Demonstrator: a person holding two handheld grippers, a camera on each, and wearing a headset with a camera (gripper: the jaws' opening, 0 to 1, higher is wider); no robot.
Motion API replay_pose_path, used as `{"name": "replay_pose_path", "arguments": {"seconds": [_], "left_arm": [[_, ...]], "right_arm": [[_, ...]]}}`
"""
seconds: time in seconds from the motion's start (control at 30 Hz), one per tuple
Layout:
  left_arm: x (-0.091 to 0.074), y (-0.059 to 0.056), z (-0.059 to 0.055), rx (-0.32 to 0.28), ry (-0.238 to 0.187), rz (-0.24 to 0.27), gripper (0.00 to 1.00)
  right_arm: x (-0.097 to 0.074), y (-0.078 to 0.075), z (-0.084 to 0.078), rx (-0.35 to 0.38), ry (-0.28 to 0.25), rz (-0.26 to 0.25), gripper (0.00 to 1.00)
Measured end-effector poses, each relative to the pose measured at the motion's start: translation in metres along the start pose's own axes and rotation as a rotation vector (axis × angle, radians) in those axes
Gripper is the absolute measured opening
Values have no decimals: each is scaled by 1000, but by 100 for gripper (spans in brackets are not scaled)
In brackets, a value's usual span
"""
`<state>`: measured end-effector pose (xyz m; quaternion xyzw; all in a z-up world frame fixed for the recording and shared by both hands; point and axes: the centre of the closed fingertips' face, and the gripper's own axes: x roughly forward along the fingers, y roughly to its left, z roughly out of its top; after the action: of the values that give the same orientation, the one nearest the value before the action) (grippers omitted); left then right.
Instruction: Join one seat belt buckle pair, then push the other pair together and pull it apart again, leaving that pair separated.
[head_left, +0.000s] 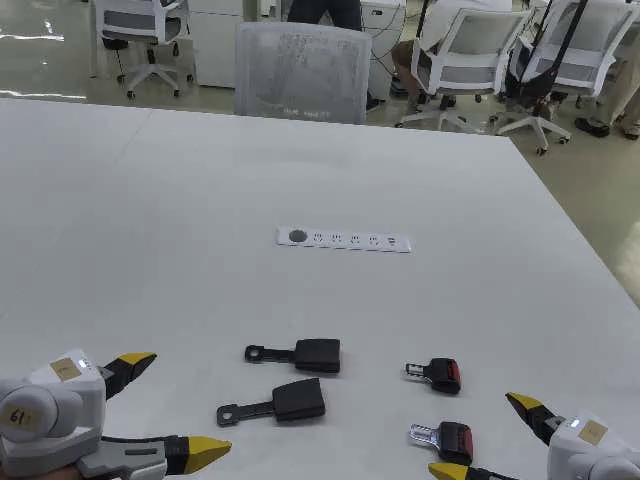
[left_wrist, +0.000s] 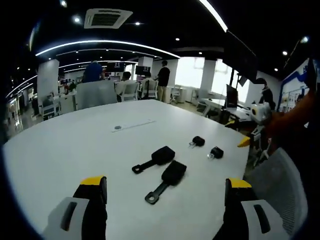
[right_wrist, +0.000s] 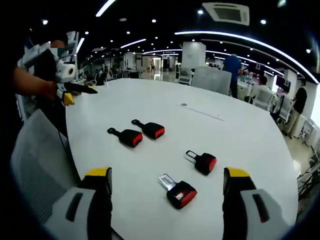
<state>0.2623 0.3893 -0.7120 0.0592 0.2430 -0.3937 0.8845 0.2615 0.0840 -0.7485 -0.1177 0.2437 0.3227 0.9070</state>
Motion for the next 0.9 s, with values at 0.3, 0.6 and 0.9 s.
{"name": "replay_pose_path", "arguments": {"seconds": [0.3, 0.6, 0.9], "left_arm": [[2, 4, 1, -8, -9, 0, 100], [4, 11, -3, -12, -14, 3, 100], [3, 11, -6, -13, -13, 7, 100]], "right_arm": [[0, 0, -1, 5, 1, -1, 94], [0, 0, 0, 7, -1, -1, 94], [0, 0, 0, 7, -2, -1, 94]]}}
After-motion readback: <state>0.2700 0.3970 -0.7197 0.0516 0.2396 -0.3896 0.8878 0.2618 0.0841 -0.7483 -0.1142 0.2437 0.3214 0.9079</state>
